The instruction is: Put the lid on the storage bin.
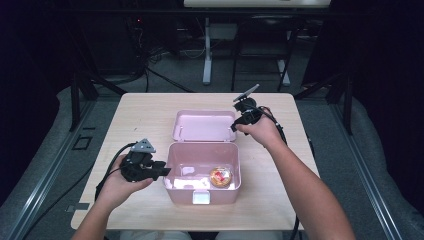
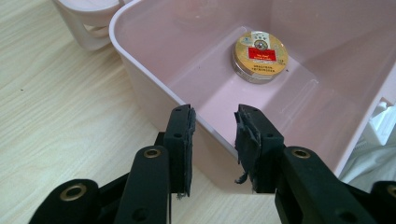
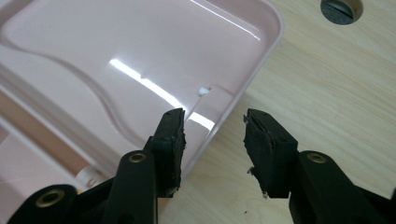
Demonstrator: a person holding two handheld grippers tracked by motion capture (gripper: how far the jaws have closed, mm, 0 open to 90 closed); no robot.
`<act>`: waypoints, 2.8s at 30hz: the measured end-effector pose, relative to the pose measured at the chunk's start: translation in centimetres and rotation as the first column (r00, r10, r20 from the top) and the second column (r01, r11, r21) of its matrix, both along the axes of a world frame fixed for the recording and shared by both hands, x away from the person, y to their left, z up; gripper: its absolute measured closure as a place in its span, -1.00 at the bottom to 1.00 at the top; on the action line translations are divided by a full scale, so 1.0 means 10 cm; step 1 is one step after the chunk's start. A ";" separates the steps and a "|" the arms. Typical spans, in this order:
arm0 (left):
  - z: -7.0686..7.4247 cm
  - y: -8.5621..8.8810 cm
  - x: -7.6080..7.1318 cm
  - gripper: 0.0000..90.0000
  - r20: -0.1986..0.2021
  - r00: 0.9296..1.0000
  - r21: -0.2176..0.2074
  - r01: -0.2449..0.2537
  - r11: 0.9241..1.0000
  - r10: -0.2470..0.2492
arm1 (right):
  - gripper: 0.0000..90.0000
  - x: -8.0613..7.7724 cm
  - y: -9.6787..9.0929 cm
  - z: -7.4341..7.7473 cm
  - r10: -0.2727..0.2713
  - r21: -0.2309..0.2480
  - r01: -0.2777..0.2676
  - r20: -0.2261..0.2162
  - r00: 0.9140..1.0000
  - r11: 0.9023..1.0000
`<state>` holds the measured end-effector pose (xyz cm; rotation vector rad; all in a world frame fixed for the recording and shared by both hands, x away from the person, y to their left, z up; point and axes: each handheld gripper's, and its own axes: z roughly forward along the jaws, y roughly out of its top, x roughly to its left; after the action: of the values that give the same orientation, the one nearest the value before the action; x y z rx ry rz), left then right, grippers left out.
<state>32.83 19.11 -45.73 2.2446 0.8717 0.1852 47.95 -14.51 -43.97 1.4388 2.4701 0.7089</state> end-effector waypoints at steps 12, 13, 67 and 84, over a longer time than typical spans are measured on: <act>0.00 0.00 0.00 0.48 0.002 1.000 0.001 0.000 1.000 0.000 | 0.35 0.15 0.03 -0.14 -0.090 0.026 0.089 0.017 0.996 0.996; 0.00 0.00 0.00 0.48 0.002 1.000 0.000 0.001 1.000 -0.001 | 0.36 0.17 0.02 -0.16 -0.095 0.029 0.095 0.018 0.995 0.995; -0.01 0.02 0.00 0.51 -0.002 1.000 -0.014 -0.002 1.000 0.002 | 0.80 0.45 0.12 -0.34 -0.300 0.080 0.298 0.008 0.954 0.951; -0.01 0.00 0.00 0.51 -0.003 1.000 -0.025 0.000 1.000 0.000 | 0.86 0.41 0.13 -0.25 -0.322 0.074 0.318 0.043 0.946 0.945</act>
<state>32.78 19.08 -45.86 2.2225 0.8714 0.1707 52.06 -13.19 -46.47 1.7649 2.1162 0.7530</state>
